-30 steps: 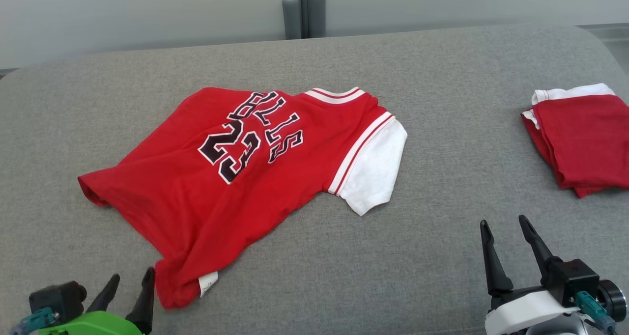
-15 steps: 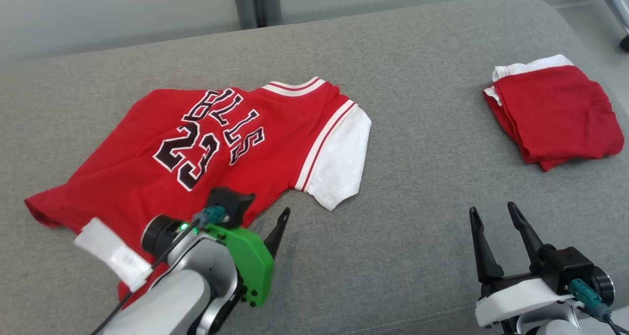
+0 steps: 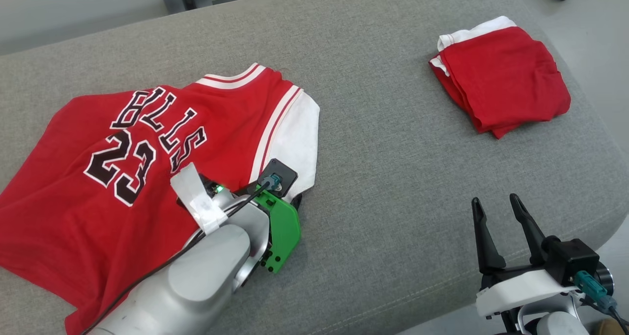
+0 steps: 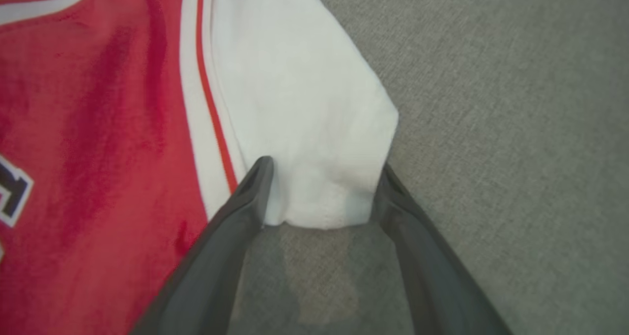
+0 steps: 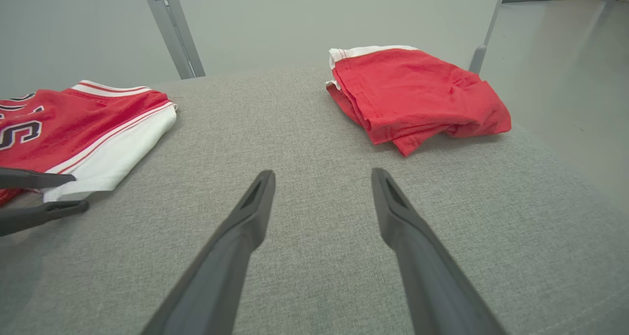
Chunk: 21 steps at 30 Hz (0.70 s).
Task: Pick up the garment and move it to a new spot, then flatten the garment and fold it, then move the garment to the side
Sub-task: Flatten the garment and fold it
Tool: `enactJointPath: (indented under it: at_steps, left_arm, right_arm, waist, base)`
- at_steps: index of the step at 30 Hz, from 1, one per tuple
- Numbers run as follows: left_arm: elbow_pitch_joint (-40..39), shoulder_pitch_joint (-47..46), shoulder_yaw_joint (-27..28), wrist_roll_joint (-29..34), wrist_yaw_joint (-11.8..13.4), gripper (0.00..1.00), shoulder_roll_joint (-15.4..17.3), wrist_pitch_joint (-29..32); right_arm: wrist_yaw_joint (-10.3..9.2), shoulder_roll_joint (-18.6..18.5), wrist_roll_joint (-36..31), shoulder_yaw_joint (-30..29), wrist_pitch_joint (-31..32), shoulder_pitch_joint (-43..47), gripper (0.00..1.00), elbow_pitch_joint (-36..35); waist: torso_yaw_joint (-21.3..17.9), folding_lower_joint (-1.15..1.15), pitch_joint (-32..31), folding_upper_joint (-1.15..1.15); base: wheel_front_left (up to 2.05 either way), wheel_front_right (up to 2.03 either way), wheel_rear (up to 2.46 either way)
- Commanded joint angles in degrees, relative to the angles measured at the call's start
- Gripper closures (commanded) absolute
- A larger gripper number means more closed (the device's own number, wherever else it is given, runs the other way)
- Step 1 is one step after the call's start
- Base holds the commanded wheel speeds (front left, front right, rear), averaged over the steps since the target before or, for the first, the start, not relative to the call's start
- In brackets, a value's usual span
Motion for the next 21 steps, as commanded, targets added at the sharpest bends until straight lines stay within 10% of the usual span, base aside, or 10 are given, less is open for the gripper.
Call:
enactJointPath:
  at_steps: [1,5,6,7,21]
  left_arm:
    - [2.1,-1.2,-0.7,0.5,-0.6,0.0,-0.5,-0.3]
    - [6.8,-1.9,-1.6,1.1,-1.3,0.02,-1.6,-0.8]
    - [7.7,-2.0,-1.4,0.8,-1.2,0.73,-1.9,-1.6]
    - [8.5,-2.3,-1.1,0.7,-1.3,1.0,-2.2,-2.2]
    - [5.2,0.8,19.8,-22.1,-5.5,1.0,-8.5,-20.2]
  right_arm:
    - [-0.09,-0.1,0.6,0.1,0.0,-0.5,0.0,0.1]
    - [-0.09,-0.1,0.6,0.0,0.0,-0.6,0.0,0.3]
    - [-0.09,-0.1,0.7,0.0,0.0,-0.7,0.0,0.3]
    - [-0.09,-0.1,0.8,0.0,0.0,-0.8,0.0,0.4]
    - [-0.09,-0.1,-0.1,0.0,0.0,-0.3,0.0,0.7]
  waist:
    - [-0.4,0.0,0.2,0.0]
    - [-0.3,0.0,0.2,0.0]
    - [-0.3,0.0,0.2,0.0]
    - [-0.3,0.0,0.1,0.0]
    - [0.4,0.0,-1.4,0.0]
  base:
    - [0.0,0.0,0.0]
    - [0.0,0.0,0.0]
    - [0.0,0.0,0.0]
    - [0.0,0.0,0.0]
    - [0.0,0.0,0.0]
